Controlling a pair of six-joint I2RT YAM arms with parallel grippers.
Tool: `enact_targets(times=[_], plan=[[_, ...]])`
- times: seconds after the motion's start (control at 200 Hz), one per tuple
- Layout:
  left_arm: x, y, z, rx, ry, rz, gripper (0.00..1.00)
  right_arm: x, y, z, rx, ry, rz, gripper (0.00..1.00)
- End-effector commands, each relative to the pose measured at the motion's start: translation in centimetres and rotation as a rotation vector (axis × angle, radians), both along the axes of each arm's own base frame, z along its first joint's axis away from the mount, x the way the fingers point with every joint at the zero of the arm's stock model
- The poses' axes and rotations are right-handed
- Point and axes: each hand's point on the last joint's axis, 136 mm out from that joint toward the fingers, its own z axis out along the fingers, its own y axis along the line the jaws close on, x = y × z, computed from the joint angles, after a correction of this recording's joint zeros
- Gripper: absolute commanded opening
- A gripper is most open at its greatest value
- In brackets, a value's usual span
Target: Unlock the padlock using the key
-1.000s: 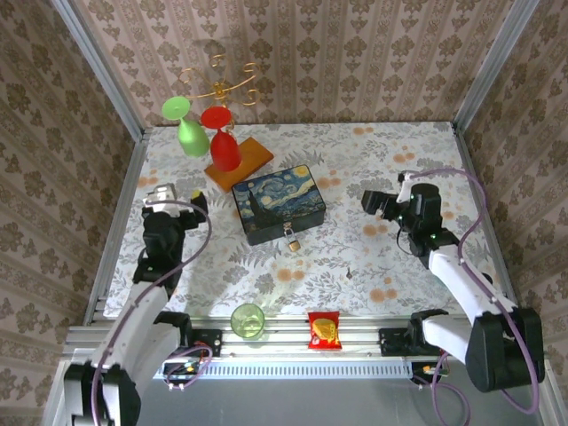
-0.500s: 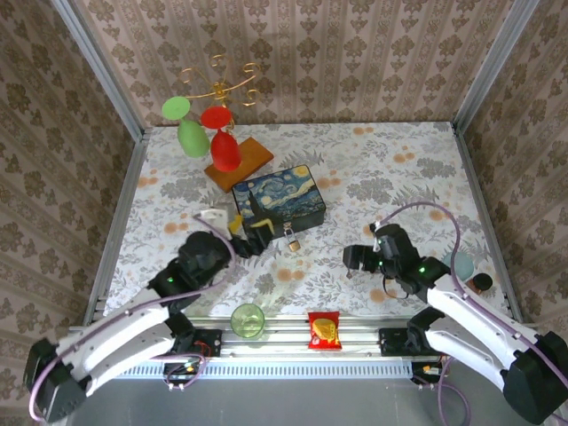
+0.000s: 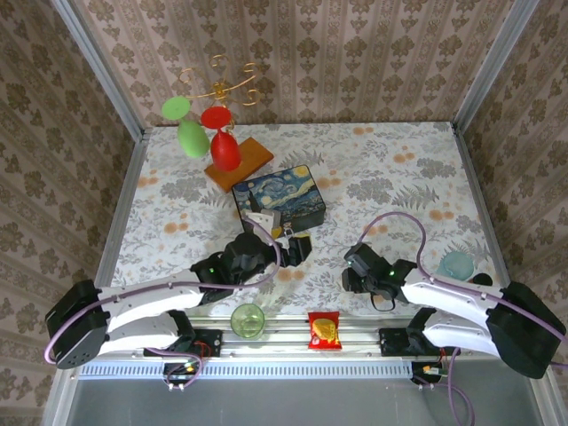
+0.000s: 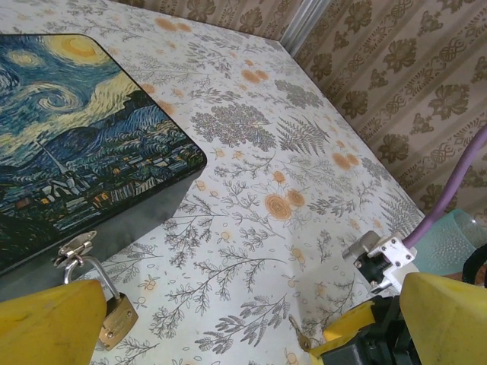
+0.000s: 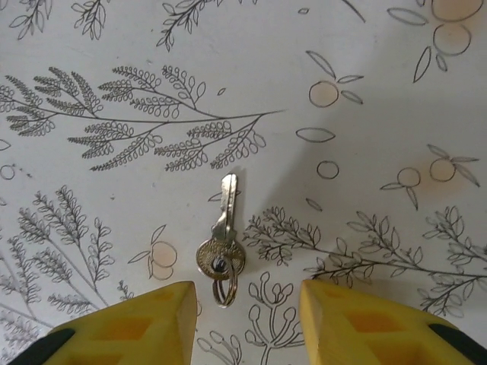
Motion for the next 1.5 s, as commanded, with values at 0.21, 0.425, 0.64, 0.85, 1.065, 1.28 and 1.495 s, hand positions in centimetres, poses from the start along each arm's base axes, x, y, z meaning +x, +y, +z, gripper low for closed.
enact_targets(times=[0.21, 0.425, 0.64, 0.85, 1.065, 1.28, 1.495], plan=[[0.1, -2.2, -0.3, -0.069, 0.061, -0.021, 1.00, 2.0, 1.4, 0.2, -0.006, -0.061, 0.010, 0.28], [0.2, -2.5, -1.1, -0.076, 0.084, -0.017, 1.00, 2.6, 2.6, 0.4, 0.038, -0.089, 0.037, 0.26], [0.1, -2.4, -1.6, -0.071, 0.091, -0.015, 1.00, 3.0, 3.0, 0.2, 0.007, -0.077, 0.067, 0.06], [0.3, -2.1, -2.7, -0.067, 0.116, 0.008, 1.00, 3.2, 3.1, 1.8, 0.025, -0.118, 0.093, 0.00], [0.1, -3.9, -3.6, -0.172, 0.213, 0.004, 1.00, 2.6, 3.3, 4.1, 0.176, -0.158, 0.171, 0.00], [-0.5, -6.4, -3.0, -0.522, 0.398, -0.003, 1.00, 2.6, 3.0, 8.2, 0.353, -0.261, 0.174, 0.00], [-0.4, -8.1, -0.8, -0.774, 0.505, 0.008, 1.00, 3.3, 4.1, 13.4, 0.533, -0.392, 0.180, 0.00]])
